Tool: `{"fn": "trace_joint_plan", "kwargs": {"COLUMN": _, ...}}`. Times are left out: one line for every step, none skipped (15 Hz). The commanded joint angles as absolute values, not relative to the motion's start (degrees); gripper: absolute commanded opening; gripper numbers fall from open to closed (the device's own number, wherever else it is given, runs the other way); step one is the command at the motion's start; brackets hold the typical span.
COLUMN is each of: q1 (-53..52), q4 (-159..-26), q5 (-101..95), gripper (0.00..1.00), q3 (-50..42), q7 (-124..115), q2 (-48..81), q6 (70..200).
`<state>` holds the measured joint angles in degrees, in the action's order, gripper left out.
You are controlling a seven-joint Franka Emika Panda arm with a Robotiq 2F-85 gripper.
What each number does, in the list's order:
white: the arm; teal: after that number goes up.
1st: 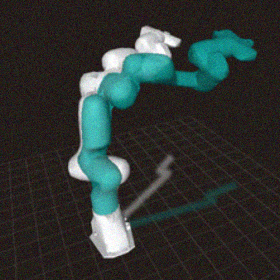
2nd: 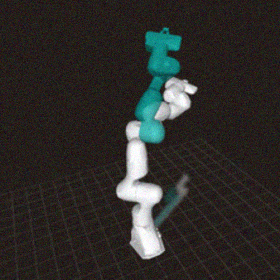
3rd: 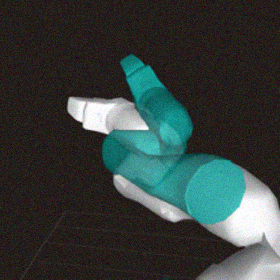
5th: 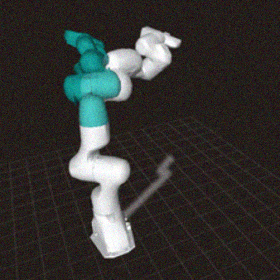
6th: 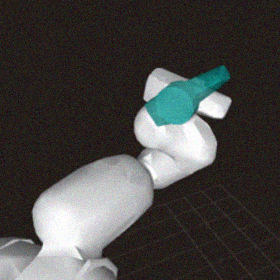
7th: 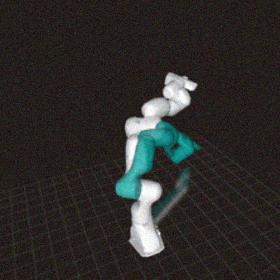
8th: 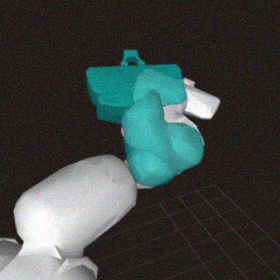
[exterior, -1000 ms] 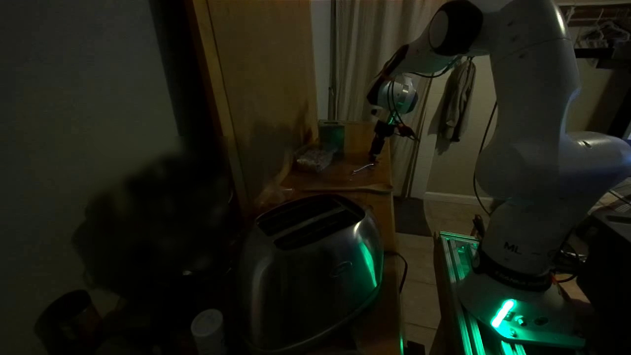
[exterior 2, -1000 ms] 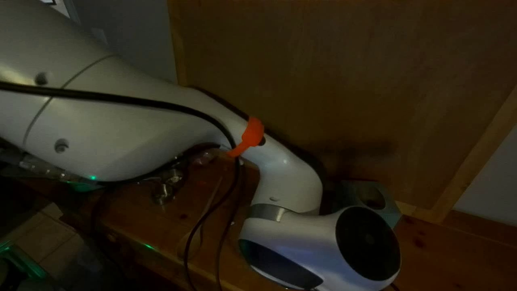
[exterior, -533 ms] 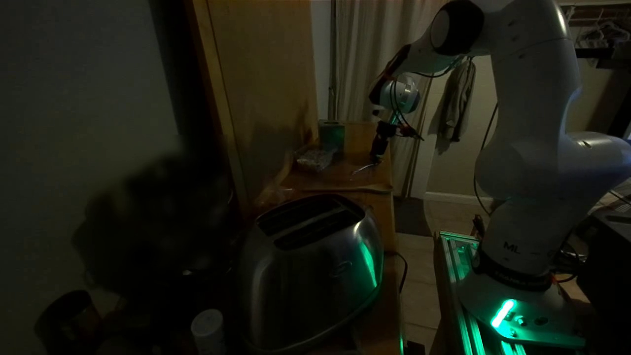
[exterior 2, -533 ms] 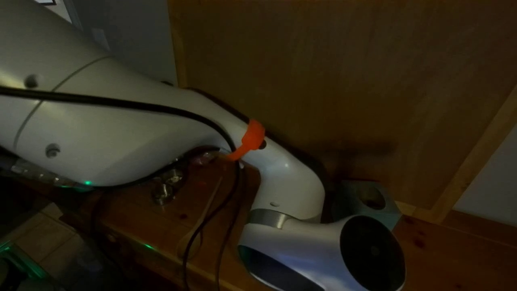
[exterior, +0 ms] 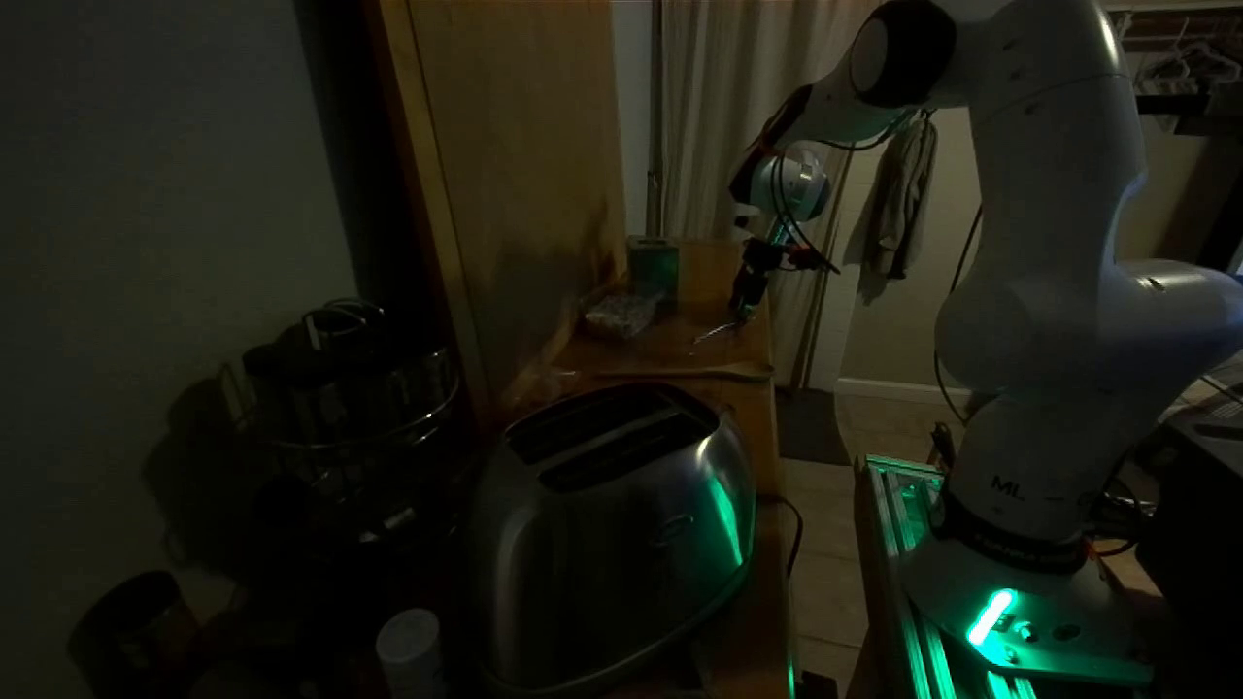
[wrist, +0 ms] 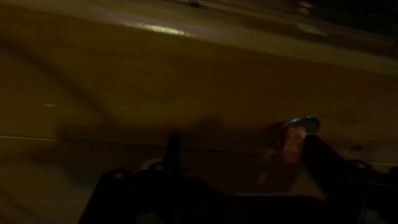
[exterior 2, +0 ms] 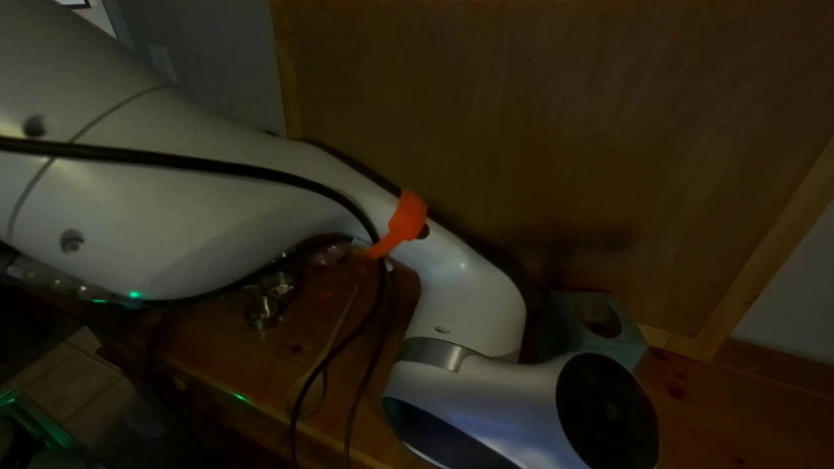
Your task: Put the orange objects on the silver spoon then use the spoon to place the objects in the small measuring cup.
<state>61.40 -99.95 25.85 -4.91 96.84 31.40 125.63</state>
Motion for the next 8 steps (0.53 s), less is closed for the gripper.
{"fn": "trace_joint_plan", "kwargs": {"q1": 62.18, "q4": -99.81, "q5": 27.29, "gripper": 1.00, "q3": -4.24, "q7": 97.80, "q2": 29.94, "q6": 121.38}}
{"fn": "trace_joint_plan", "kwargs": {"q1": 62.09, "q4": -99.77, "q5": 27.39, "gripper": 1.00, "q3": -4.30, "q7": 97.90, "q2": 29.80, "q6": 120.84}}
{"fn": "trace_joint_plan", "kwargs": {"q1": 62.02, "q4": -99.79, "q5": 27.50, "gripper": 1.00, "q3": -4.34, "q7": 98.07, "q2": 29.68, "q6": 120.55}}
{"fn": "trace_joint_plan", "kwargs": {"q1": 61.99, "q4": -99.73, "q5": 27.71, "gripper": 1.00, "q3": -4.32, "q7": 98.20, "q2": 29.61, "q6": 120.45}}
{"fn": "trace_joint_plan", "kwargs": {"q1": 62.15, "q4": -99.73, "q5": 28.42, "gripper": 1.00, "q3": -4.06, "q7": 98.59, "q2": 29.43, "q6": 120.35}}
{"fn": "trace_joint_plan", "kwargs": {"q1": 62.33, "q4": -99.86, "q5": 29.28, "gripper": 1.00, "q3": -3.79, "q7": 99.03, "q2": 29.14, "q6": 120.03}}
{"fn": "trace_joint_plan", "kwargs": {"q1": 62.57, "q4": -100.42, "q5": 30.52, "gripper": 1.00, "q3": -3.37, "q7": 100.30, "q2": 28.46, "q6": 119.57}}
{"fn": "trace_joint_plan", "kwargs": {"q1": 62.51, "q4": -101.25, "q5": 31.14, "gripper": 1.00, "q3": -3.24, "q7": 101.54, "q2": 27.69, "q6": 119.36}}
